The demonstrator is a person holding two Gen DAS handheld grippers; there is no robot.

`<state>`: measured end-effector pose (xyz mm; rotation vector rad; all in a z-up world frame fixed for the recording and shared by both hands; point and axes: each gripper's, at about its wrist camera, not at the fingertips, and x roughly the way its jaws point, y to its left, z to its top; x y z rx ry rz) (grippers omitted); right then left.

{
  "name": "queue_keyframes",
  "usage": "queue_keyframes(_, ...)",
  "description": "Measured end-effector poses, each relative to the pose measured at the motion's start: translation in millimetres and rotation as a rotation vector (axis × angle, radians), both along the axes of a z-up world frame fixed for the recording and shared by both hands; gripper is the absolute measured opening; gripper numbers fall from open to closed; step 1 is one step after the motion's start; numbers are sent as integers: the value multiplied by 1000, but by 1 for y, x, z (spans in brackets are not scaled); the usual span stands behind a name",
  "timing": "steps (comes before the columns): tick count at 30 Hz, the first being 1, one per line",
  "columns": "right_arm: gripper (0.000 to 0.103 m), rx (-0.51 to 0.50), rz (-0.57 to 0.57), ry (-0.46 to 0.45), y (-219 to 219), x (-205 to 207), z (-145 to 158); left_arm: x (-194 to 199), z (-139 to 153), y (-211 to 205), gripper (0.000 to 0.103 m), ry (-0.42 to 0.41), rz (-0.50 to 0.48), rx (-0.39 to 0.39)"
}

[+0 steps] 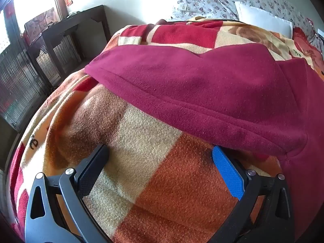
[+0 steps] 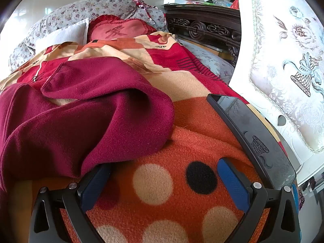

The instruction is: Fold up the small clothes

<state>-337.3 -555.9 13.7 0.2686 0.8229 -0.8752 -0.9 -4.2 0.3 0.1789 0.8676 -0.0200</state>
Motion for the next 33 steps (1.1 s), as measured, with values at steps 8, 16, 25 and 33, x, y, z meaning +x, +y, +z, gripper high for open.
queue_keyframes(8, 103, -1, 0, 0, 0, 0, 0, 0, 1, 4, 103, 10, 2, -33)
queue_keyframes(16, 103, -7, -3, 3, 0, 0, -1, -27, 25, -6, 102, 101, -87, -41)
queue_keyframes(25, 103, 106, 106, 39, 11, -2, 8, -92, 75, -38, 102, 26, -243, -104)
queue_keyframes(33, 102, 199, 195, -29, 83, -52, 85, -119, 89, -71, 102, -8, -344, -107)
